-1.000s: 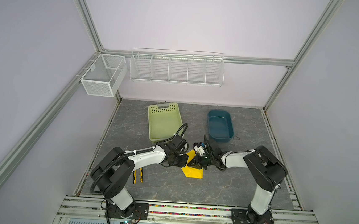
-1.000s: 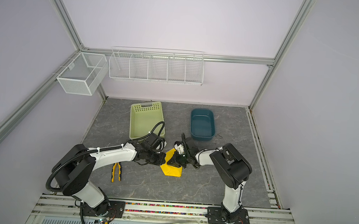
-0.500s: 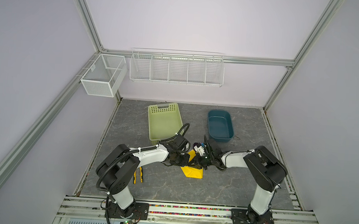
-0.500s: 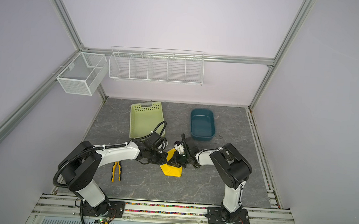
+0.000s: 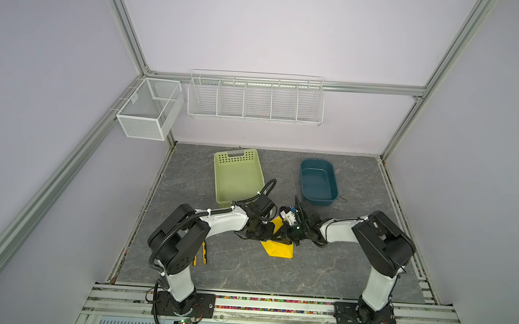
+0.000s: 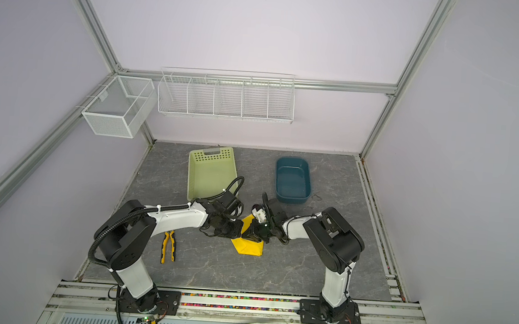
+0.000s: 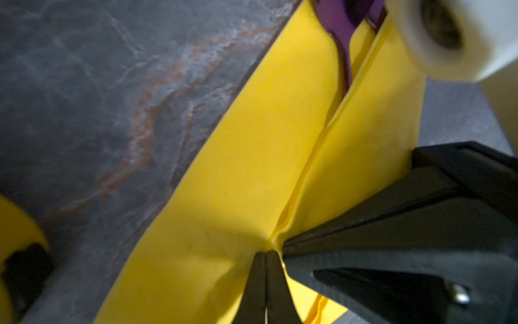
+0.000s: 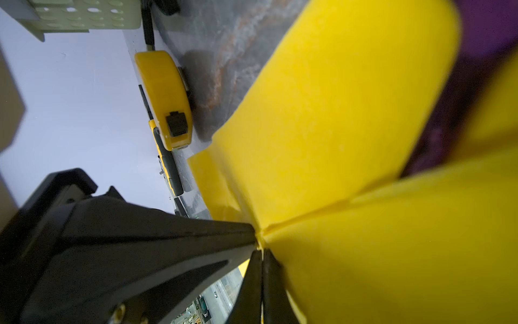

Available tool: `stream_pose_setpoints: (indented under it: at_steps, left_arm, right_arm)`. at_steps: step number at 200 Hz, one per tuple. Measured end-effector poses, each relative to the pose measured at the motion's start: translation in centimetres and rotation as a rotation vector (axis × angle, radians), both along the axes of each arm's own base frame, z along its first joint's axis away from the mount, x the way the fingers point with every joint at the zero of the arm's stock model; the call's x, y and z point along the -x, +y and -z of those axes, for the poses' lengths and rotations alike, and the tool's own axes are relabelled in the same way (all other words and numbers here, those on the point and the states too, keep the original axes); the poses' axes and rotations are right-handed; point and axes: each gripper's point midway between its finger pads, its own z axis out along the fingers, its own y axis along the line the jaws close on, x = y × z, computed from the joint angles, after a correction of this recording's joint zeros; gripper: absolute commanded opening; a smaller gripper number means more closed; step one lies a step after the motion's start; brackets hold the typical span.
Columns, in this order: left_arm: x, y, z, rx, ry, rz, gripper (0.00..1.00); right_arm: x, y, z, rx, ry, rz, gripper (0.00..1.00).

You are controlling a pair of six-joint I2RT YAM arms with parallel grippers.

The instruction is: Place the utensils on the paper napkin and roll it up

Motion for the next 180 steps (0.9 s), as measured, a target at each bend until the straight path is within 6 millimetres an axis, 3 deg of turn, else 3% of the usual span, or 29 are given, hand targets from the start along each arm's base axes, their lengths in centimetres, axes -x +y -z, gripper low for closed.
stream_pose_setpoints:
  at_steps: [79, 180]
  left_arm:
    - [0.0, 0.0, 0.0, -0.010, 0.010, -0.001, 0.00]
    - [-0.2, 0.4, -0.4, -0.037, 0.004, -0.013, 0.00]
  right_arm:
    - [0.7, -1.4, -0.8, 0.072, 0.007, 0.018, 0.07]
    - [1.3, -2.1, 0.0, 0.117, 0.023, 0.002, 0.07]
